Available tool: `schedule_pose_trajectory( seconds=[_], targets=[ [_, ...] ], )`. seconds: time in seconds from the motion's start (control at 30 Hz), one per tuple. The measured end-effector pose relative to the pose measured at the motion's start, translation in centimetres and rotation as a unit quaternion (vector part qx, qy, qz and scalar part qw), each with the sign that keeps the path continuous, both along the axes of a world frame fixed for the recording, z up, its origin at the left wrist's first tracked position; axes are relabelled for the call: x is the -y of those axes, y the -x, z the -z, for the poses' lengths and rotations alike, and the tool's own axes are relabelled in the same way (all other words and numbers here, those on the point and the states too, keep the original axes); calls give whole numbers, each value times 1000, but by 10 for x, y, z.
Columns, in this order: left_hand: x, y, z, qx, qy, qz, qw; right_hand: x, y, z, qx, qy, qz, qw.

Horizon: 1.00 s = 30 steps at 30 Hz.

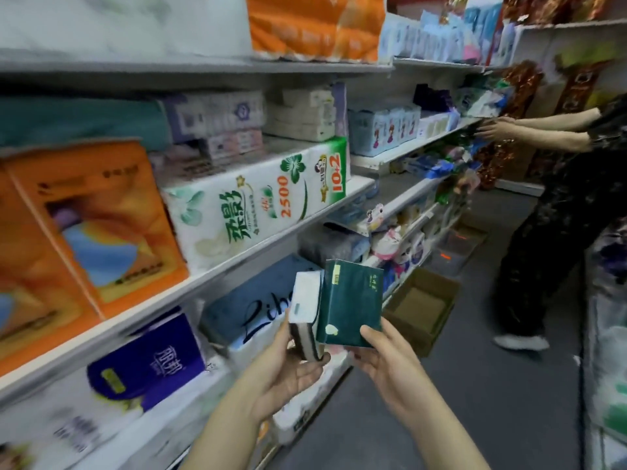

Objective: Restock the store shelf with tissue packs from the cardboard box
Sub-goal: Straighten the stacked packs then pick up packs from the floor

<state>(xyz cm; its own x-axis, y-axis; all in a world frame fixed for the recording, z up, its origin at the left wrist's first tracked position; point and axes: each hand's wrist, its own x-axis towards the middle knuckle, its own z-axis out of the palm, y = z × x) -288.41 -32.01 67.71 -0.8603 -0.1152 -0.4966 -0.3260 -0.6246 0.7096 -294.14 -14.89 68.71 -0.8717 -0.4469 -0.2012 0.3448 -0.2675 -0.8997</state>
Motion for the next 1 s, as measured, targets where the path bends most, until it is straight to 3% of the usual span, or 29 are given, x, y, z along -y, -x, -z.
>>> schedule_pose_trajectory(
  seconds=[0.17,0.43,0.7,1.0],
  targets=[
    [55,-35,-3,-16,-26,-52,998,40,-6,4,-3,11,-23,1000],
    [79,-63,-18,-49,25,-186,981,51,20,-7,-13,31,-59,998],
    [56,-81,-41,-16,200,-287,936,34,60,-36,-75,12,-80,994],
    [16,-119,-55,-54,221,-442,868,48,58,-37,-111,46,-170,978]
  ],
)
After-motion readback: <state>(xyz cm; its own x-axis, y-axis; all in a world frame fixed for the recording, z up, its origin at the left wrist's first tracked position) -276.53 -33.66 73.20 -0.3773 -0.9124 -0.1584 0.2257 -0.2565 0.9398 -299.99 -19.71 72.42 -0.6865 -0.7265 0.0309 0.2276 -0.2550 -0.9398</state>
